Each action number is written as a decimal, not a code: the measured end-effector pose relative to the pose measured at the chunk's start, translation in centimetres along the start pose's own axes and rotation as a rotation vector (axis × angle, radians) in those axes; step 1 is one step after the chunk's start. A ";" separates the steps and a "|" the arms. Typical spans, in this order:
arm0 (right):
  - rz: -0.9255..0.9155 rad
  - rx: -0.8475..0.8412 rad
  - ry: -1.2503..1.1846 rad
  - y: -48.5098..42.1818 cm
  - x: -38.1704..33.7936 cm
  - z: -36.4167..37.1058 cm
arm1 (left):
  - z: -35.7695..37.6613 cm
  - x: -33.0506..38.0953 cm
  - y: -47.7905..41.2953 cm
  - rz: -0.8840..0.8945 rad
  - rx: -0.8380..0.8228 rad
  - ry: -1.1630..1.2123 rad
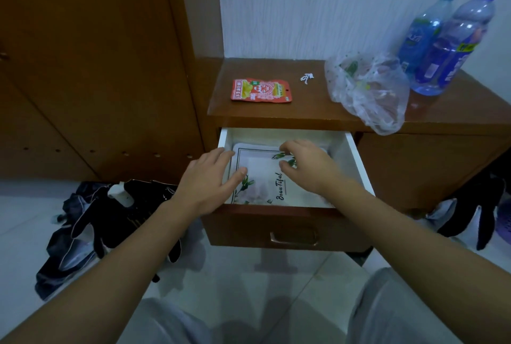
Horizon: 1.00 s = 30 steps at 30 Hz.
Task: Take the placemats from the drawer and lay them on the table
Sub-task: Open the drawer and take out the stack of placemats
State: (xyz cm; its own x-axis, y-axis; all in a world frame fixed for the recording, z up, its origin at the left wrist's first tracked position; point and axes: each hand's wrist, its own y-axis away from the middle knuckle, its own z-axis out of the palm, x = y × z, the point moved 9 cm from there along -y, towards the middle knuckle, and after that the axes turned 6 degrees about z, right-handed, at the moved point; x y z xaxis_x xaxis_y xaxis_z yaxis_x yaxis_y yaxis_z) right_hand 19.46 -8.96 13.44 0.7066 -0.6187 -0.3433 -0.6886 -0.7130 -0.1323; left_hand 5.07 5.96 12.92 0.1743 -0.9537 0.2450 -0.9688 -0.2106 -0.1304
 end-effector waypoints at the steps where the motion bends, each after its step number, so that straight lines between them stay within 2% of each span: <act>1: 0.025 -0.038 0.012 -0.7 1.0 0.8 | 0.4 0.1 -0.2 0.007 -0.003 -0.012; 8: 0.198 -0.169 0.027 -0.8 7.9 3.6 | 2.1 1.8 -2.0 0.082 -0.032 -0.047; 15: 0.235 -0.178 0.060 -0.4 9.0 3.5 | 2.3 1.9 -2.4 0.080 -0.045 -0.075; 24: 0.603 -0.332 0.009 1.9 12.3 5.6 | 1.9 2.3 -1.9 0.085 0.000 -0.072; 26: 0.624 -0.410 0.079 2.5 12.1 6.2 | 1.7 2.1 -1.7 0.071 0.021 -0.053; 30: 0.613 -0.671 0.160 3.8 11.0 7.8 | 1.7 2.3 -1.6 0.068 0.018 -0.050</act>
State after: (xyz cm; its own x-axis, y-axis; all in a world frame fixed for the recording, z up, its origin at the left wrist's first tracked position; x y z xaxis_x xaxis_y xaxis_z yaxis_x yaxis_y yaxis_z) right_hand 23.38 -15.89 1.95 0.2984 -0.9538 -0.0361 -0.7462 -0.2567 0.6143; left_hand 7.36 3.78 12.10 0.1176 -0.9754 0.1864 -0.9754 -0.1486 -0.1625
